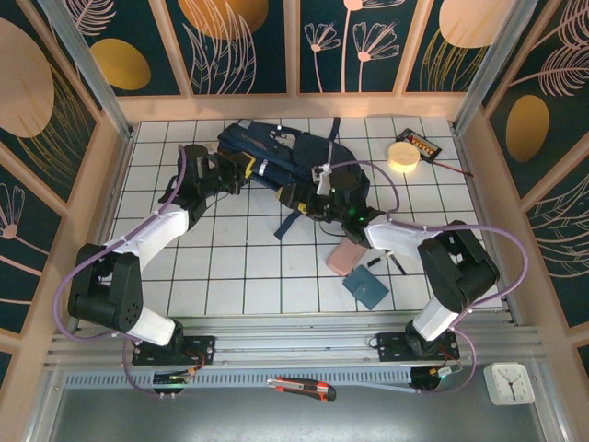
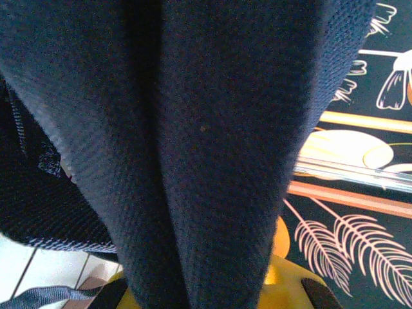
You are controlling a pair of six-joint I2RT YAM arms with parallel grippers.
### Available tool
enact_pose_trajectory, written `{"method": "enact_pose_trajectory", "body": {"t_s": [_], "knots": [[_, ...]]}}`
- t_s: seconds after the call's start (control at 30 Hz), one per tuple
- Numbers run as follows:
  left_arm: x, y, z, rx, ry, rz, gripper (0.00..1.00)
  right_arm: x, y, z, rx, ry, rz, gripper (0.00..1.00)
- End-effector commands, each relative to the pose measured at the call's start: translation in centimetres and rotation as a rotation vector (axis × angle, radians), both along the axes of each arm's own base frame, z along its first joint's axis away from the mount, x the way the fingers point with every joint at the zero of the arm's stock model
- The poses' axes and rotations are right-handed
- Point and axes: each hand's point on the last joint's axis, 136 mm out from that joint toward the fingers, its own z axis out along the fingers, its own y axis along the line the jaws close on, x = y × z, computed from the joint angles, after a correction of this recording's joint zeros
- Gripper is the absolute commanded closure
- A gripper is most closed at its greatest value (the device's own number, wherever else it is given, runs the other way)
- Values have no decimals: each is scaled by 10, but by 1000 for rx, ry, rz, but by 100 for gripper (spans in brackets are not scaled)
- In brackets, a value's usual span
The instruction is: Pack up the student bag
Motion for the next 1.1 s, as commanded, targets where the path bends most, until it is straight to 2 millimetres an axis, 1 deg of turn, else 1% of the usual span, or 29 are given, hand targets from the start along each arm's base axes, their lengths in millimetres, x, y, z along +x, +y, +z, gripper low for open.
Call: {"method": "enact_pose_trajectory", "body": {"t_s": [0.0, 0.2, 0.4, 0.47, 0.53, 0.63, 0.67, 0.73, 0.77, 0.87, 0.97, 1.07], "knots": [[-4, -16, 59, -114, -107, -41, 100, 14, -3, 45, 72, -116, -23, 11], [-6, -21, 57, -116, -101, -47, 100, 14, 0, 50, 113, -116, 5, 13], [-4, -23, 54, -117, -101, -47, 100, 9, 5, 55, 125, -114, 44, 21], [-3, -23, 53, -119, -100, -46, 100, 8, 5, 56, 119, -115, 46, 24], [-3, -23, 53, -123, -100, -45, 100, 7, 5, 55, 112, -105, 46, 31], [-2, -24, 54, -126, -102, -46, 100, 7, 3, 48, 93, -85, 40, 35], [-1, -24, 54, -126, -103, -46, 100, 6, 2, 45, 85, -77, 37, 38], [-1, -24, 55, -125, -105, -46, 100, 6, 0, 41, 74, -65, 28, 38], [-1, -24, 54, -126, -103, -47, 100, 7, 0, 38, 69, -60, 24, 42], [-1, -24, 54, -126, -102, -48, 100, 9, -2, 33, 50, -49, 10, 47], [-1, -25, 53, -125, -101, -51, 100, 12, -2, 29, 38, -37, -1, 57], [0, -26, 53, -126, -98, -54, 100, 14, -3, 26, 19, -31, -9, 63]]}}
